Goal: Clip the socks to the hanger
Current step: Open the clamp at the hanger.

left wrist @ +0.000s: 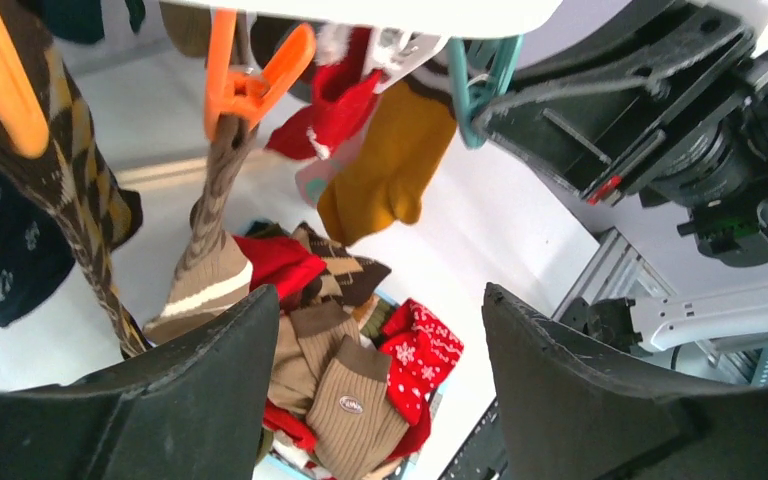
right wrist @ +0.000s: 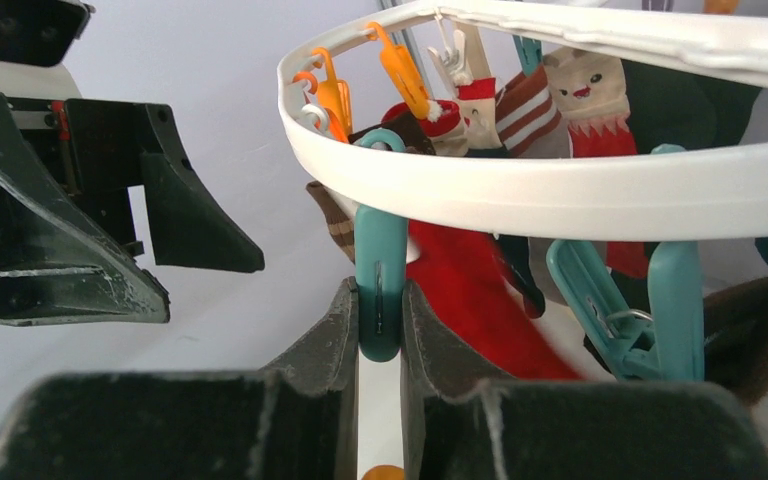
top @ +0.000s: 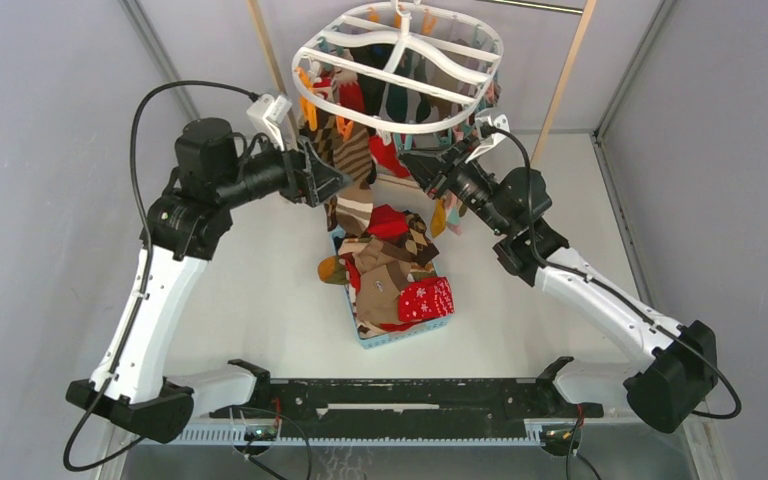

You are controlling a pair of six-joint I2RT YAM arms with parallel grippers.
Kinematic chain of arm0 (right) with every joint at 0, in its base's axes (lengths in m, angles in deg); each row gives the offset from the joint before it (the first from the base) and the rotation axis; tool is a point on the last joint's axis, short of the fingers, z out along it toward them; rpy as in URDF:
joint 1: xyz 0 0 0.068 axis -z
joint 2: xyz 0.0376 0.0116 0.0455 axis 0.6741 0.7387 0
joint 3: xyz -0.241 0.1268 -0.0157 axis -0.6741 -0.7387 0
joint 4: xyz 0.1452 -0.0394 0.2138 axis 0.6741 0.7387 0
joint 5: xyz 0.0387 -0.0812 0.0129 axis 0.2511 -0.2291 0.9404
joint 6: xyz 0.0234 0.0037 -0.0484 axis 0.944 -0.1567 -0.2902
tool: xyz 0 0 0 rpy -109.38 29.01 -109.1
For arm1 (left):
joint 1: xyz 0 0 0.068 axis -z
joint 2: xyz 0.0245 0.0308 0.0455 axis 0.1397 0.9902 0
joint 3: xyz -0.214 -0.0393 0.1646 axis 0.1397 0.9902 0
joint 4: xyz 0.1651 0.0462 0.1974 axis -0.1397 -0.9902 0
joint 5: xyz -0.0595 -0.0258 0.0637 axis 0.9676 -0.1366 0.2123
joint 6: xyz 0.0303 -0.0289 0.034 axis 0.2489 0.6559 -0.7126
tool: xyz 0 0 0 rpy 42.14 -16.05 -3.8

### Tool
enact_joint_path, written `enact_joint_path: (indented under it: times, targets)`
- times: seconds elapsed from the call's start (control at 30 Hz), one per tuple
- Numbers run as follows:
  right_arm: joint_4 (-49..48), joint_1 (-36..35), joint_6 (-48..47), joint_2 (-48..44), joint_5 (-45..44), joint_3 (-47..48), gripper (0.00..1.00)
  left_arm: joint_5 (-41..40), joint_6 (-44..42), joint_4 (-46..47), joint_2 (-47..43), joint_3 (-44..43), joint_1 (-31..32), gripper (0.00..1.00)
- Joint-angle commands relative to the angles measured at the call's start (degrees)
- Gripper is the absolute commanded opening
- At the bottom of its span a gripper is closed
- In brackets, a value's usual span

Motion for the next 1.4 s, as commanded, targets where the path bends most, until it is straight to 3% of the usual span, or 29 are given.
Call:
enact_joint_path:
  times: [0.0,0.3,0.7,1.37]
  targets:
    - [3.72,-4.44,-5.59,-0.76,-5.36,5.81,0.11,-0.22,1.11,1.92,0.20,-6.94,-0.27,0.78]
    - [6.72,-10.53,-8.04,3.34,-10.61,10.26,0.08,2.84,3.23,2.67,4.35,-12.29,3.80,0.82]
    - [8.24,-13.12,-9.03,5.25,-13.73,11.97,0.07,3.03,8.11,9.68,10.36,-12.84,3.99,0.81]
    - [8.78,-14.82,-10.73,7.52,-13.35,13.48,0.03,1.95,11.56,13.18,13.73,-12.26,3.99,0.53]
